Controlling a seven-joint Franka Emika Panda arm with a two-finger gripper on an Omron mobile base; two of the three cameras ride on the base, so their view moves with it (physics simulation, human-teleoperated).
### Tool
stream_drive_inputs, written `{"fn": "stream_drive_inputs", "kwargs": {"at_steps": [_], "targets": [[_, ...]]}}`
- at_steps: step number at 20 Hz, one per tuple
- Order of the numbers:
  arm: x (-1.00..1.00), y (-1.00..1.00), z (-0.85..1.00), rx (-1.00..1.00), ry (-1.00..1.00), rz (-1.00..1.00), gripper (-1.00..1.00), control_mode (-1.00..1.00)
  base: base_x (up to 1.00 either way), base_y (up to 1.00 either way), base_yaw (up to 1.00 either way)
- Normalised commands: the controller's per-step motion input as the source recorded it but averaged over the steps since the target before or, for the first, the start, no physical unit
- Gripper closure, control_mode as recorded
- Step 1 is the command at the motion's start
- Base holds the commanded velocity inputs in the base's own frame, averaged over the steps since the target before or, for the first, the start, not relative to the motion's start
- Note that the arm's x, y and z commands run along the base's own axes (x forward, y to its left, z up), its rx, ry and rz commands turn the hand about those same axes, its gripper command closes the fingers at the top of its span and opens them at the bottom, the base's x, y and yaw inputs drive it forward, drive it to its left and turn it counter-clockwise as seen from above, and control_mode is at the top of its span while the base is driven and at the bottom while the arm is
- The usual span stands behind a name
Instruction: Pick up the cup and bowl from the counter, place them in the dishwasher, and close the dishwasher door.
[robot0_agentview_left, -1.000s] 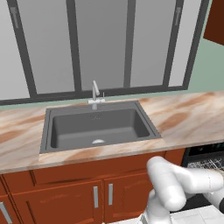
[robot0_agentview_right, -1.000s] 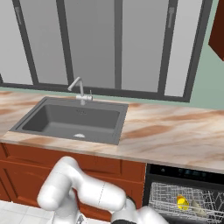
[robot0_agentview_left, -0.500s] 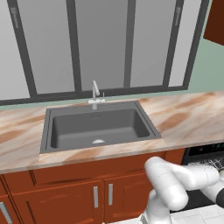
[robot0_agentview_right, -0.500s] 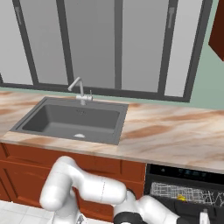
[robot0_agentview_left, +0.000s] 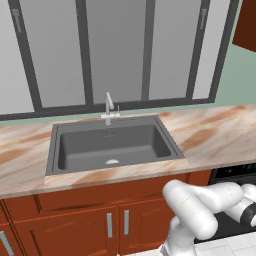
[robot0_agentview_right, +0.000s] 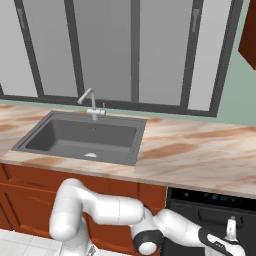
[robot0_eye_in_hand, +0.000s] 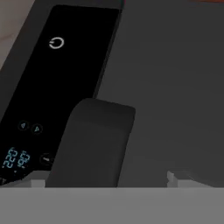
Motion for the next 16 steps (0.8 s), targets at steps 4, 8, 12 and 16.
{"fn": "stream_drive_inputs", "kwargs": {"at_steps": [4,8,12,16], "targets": [[0.48,-0.31,-1.00,0.00,-0.23,0.22,-1.00,-1.00,0.00,0.00,0.00],[0.51,-0.35,-1.00,0.00,-0.22,0.23,-1.00,-1.00,0.00,0.00,0.00],[0.66,-0.36,-1.00,0.00,-0.17,0.24,-1.00,-1.00,0.00,0.00,0.00],[0.86,-0.23,-0.92,-0.03,-0.02,0.19,-1.00,-1.00,0.00,0.00,0.00]]}}
